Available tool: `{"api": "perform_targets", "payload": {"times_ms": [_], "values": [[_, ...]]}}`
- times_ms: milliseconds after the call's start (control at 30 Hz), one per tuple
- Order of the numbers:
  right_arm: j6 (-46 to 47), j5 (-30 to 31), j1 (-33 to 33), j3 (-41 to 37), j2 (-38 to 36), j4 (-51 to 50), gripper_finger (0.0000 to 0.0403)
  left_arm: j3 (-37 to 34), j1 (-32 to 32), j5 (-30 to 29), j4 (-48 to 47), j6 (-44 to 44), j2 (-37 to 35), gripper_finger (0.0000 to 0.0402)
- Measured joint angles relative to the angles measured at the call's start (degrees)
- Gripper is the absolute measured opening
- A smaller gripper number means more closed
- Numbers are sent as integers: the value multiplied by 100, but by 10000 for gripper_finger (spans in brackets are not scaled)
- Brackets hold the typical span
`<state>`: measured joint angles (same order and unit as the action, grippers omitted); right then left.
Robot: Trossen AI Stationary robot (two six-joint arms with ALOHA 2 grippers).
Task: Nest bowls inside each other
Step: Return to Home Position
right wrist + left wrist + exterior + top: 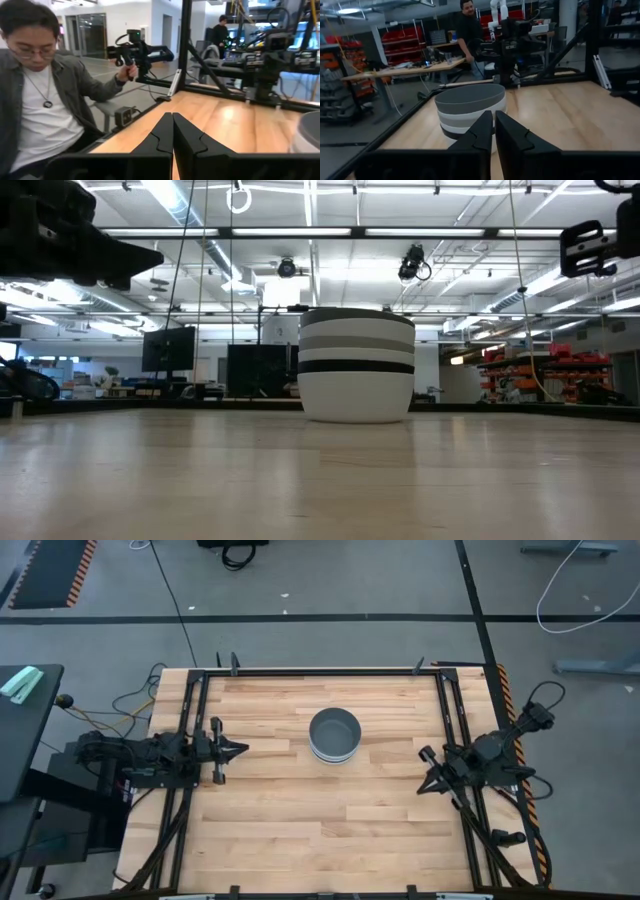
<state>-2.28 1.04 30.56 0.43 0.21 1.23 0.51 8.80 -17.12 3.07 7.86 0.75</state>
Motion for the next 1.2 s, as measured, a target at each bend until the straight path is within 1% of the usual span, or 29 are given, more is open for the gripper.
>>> {"api": "perform_targets", "payload": {"times_ms": [100, 200, 467, 800, 1200], "values": [[-75, -1, -91, 0, 11, -1, 8, -2, 0, -2, -8, 306, 0, 24], [40, -2, -96, 0, 11, -2, 8, -3, 0, -6, -9, 528, 0, 25], [560, -2, -96, 0, 13, -2, 8, -4, 0, -17, -15, 529, 0, 36], [559, -2, -94, 0, 13, -2, 8, -7, 0, -20, 27, 481, 0, 23], [559, -2, -94, 2, 15, -2, 8, -9, 0, -22, 52, 479, 0, 35]]}}
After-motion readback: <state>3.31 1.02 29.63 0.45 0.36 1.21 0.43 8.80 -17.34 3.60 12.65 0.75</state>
